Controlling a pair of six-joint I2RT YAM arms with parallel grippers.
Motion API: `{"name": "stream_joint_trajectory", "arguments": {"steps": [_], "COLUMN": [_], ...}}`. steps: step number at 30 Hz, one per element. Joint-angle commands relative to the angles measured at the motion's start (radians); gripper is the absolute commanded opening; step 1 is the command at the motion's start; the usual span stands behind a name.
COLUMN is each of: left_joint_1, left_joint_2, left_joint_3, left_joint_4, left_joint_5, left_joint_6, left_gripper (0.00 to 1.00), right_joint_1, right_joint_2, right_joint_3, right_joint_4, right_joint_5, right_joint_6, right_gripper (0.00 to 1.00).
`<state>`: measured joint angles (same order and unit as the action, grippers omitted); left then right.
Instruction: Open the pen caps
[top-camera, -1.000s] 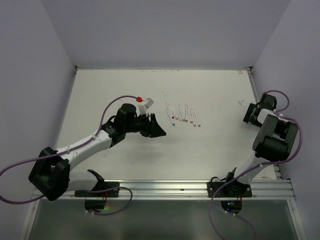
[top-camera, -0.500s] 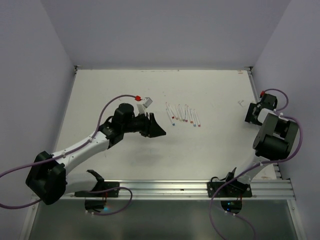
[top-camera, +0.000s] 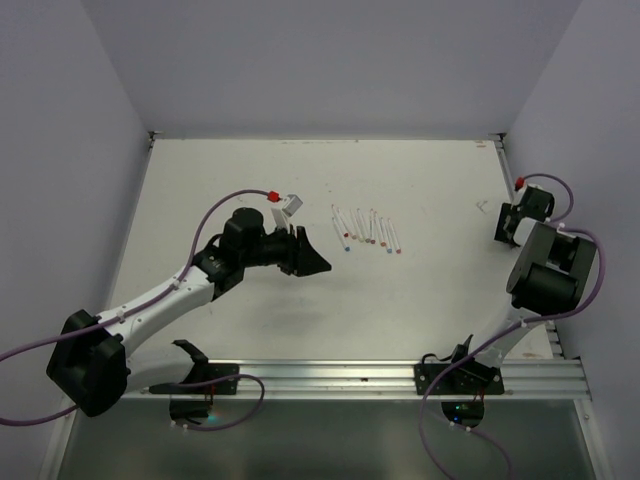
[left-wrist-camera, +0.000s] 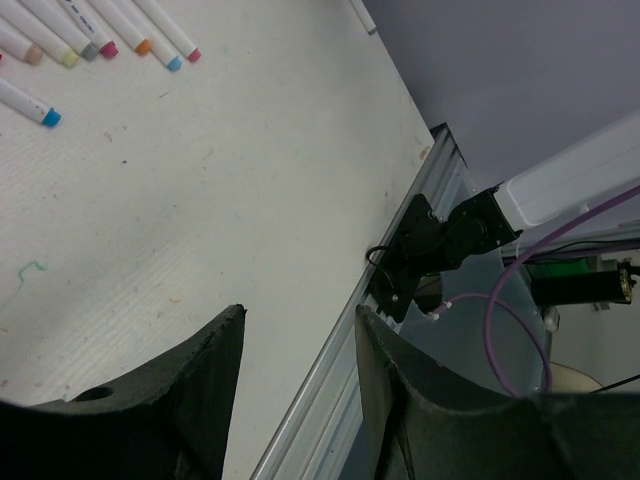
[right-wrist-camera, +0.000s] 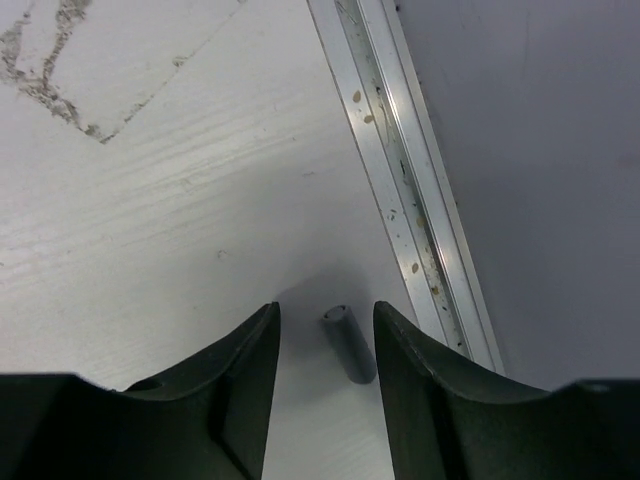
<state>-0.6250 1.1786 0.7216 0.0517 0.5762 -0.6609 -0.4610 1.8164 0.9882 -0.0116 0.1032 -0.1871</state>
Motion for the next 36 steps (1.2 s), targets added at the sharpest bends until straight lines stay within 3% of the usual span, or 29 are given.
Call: {"name": "stream_joint_trajectory", "arguments": {"steps": [1,8,25,29,36], "left_joint_1": [-0.004,-0.004,-0.004,-0.002,-0.002], "left_joint_2": [-0.014,-0.017,-0.025,-0.027,-0.027], "left_joint_3": [0.001,0.001,-0.01,-0.007,-0.024], "left_joint_4": [0.027,0.028,0.034,0.033,0.045], "left_joint_5": [0.036,0.024,0.013,0.016,0.008], "left_joint_6": [0.015,0.012,0.015,0.017,0.017], "left_gripper": [0.51,0.51,0.51,0.51,0.51], "right_joint_1": [-0.005,-0.004,0.068,0.071,0.088], "right_joint_2": [0.13,0.135,0.113,0.09,-0.06], "right_joint_3": [-0.059,-0.054,-0.052,-0.052,-0.037], "right_joint_4": [-0.202,-0.205,-0.217,-0.206,-0.156], "right_joint_5": [-0.025,-0.042,-0.007,-0.023,-0.016], "right_joint_6": [-0.049,-0.064,-0.078,-0.072,-0.043], "right_gripper": [0.46,0.32,0.18,0.21,0.39]}}
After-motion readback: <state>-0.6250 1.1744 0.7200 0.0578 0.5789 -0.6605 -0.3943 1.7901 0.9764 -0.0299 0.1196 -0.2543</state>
